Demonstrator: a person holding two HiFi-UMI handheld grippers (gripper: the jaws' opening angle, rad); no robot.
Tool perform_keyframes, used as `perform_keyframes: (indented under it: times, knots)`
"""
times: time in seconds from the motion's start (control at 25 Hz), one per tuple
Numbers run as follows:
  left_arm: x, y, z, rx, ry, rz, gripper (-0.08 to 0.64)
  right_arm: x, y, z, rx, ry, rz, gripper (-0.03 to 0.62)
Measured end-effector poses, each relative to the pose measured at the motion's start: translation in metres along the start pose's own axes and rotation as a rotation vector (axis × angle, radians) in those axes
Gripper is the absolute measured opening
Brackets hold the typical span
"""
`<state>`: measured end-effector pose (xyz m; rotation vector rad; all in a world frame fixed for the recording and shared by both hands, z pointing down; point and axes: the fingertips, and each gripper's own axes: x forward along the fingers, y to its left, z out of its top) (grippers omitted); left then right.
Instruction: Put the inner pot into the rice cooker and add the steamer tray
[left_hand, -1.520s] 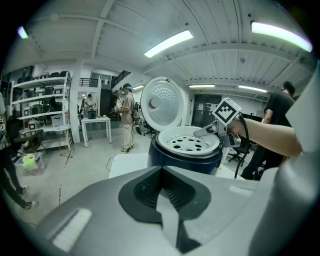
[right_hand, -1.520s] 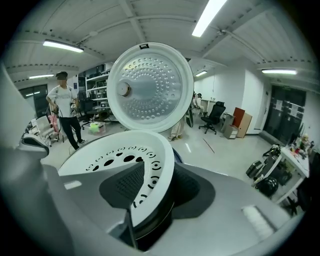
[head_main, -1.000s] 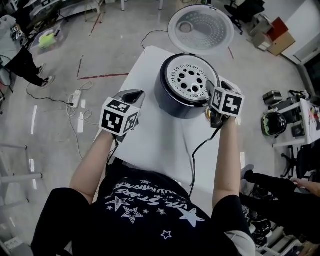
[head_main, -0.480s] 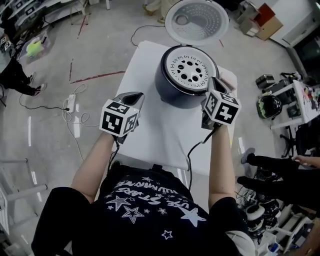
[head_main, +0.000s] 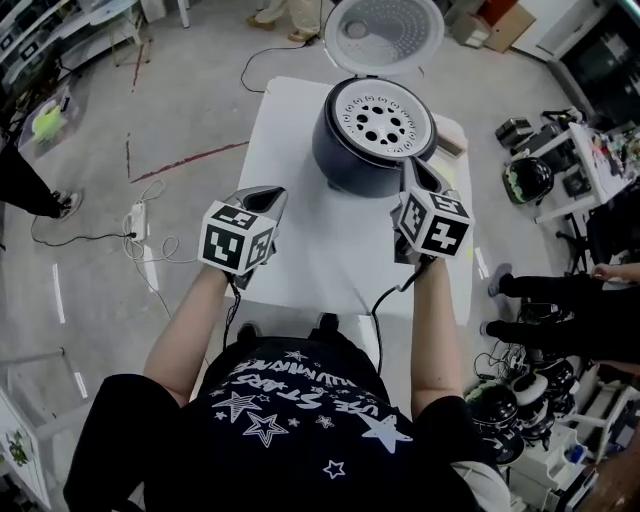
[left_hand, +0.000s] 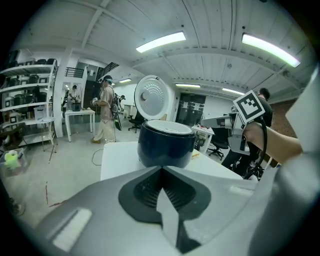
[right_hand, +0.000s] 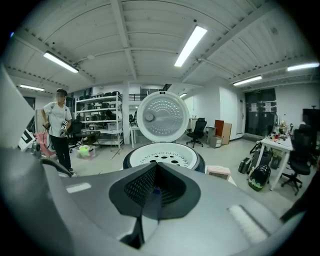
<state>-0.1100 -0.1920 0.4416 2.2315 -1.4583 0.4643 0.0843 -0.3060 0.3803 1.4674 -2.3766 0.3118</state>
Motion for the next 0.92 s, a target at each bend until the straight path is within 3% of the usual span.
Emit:
perform_keyframes:
  times: [0.92]
  knots:
    - [-0.101,0.030,-0.084,0.068,0.052,-0.173,0.002,-0.089,0.146,-0.083,0.085,0.005,-0.080,0.028]
